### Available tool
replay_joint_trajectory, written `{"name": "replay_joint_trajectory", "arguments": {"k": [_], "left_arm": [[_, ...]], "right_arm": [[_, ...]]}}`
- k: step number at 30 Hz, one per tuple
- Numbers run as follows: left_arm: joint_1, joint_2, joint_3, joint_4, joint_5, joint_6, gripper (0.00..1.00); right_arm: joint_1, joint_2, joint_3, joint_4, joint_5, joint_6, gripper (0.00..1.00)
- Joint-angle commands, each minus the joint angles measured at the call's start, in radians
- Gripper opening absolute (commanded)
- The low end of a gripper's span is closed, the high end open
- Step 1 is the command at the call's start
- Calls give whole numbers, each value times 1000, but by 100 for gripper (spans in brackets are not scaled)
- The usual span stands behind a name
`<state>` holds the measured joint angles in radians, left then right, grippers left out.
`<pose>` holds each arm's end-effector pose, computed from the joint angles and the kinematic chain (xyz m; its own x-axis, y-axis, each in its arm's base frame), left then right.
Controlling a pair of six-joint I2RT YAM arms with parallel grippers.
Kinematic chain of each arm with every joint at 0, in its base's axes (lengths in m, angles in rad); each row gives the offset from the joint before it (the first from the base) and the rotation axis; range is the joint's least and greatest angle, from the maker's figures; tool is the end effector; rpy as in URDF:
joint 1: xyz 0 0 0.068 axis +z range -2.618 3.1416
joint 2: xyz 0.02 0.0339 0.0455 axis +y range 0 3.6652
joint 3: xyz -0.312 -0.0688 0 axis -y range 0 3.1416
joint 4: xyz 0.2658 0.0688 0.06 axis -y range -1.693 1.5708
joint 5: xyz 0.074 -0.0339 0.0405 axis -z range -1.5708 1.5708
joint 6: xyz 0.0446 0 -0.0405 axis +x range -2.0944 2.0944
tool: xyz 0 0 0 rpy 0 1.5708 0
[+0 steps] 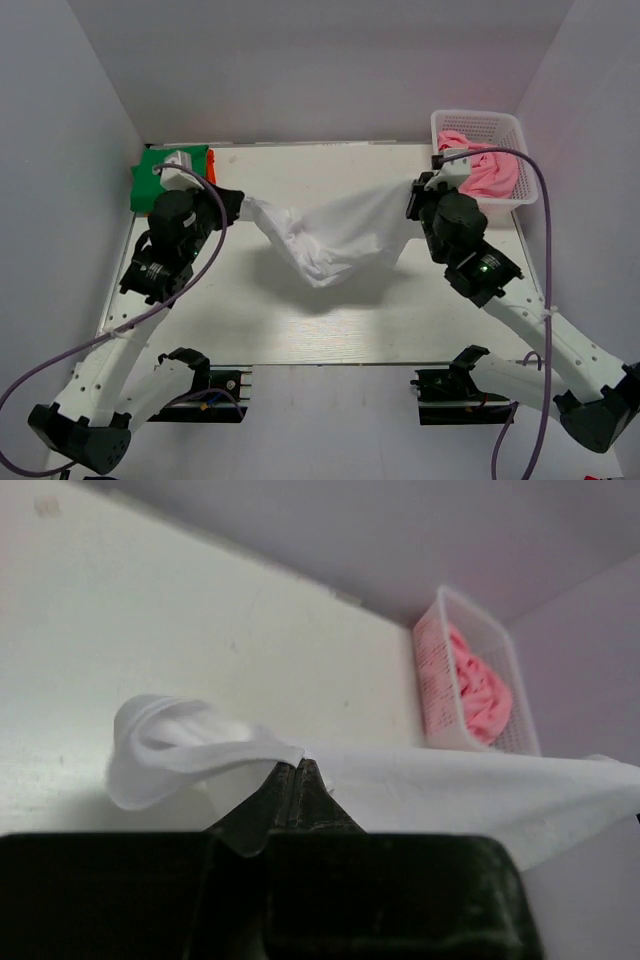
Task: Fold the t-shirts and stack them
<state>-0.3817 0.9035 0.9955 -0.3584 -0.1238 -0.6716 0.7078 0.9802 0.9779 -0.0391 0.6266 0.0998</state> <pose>0.1878 -0.0695 0.4116 -0.3525 -0.5239 -0.7754 0.0508 0.8167 -0.5748 0.1859 0.1246 0.4275 -0.0394 0.0725 -0.9966 -0.0780 0.9941 0.0754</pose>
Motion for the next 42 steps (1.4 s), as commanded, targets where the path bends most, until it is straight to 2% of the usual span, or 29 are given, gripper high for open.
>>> {"name": "replay_joint_trajectory", "arguments": {"k": [1, 5, 15, 21, 23, 24, 25, 27, 31, 34, 35, 36, 37, 38, 39, 40, 42], "left_arm": [[-3, -70, 98, 9, -72, 55, 0], [-3, -138, 166, -25, -168, 64, 0], [7, -298, 206, -105, -338, 73, 0], [7, -266, 155, -94, -292, 63, 0], [7, -233, 120, -94, -283, 49, 0], [7, -194, 103, -94, -292, 21, 0], [7, -149, 35, -106, -315, -5, 0], [16, -94, 10, -120, -326, -55, 0], [17, 49, -168, -279, -362, -225, 0], [17, 115, -294, -344, -276, -319, 2], [17, 155, -317, -362, -257, -338, 15], [17, 170, -334, -381, -237, -353, 44], [17, 182, -346, -401, -226, -376, 58], [17, 192, -347, -451, -226, -394, 68], [7, 192, -347, -467, -226, -405, 99], [-2, 192, -334, -479, -240, -405, 100], [-2, 173, -307, -479, -249, -392, 100]], "right_arm": [[-4, -58, 85, 108, 96, -143, 0], [-1, -112, 166, 107, 111, -253, 0], [1, -247, 278, 41, 165, -351, 0], [-2, -218, 240, 41, 131, -325, 0], [-1, -170, 194, 41, 142, -315, 0], [-4, -151, 177, 85, 201, -316, 0], [-16, -67, 118, 108, 218, -301, 0], [-31, -40, 102, 111, 219, -260, 0], [-108, 200, -16, 96, 158, -114, 0], [-160, 390, -18, 45, 81, -16, 0], [-191, 458, 20, 41, 76, 15, 0], [-197, 491, 37, 4, 84, 32, 0], [-200, 517, 57, -61, 87, 61, 8], [-206, 563, 74, -82, 82, 73, 15], [-208, 568, 106, -99, 59, 75, 28], [-209, 568, 113, -111, 47, 83, 55], [-208, 546, 113, -116, -13, 89, 90]]}}
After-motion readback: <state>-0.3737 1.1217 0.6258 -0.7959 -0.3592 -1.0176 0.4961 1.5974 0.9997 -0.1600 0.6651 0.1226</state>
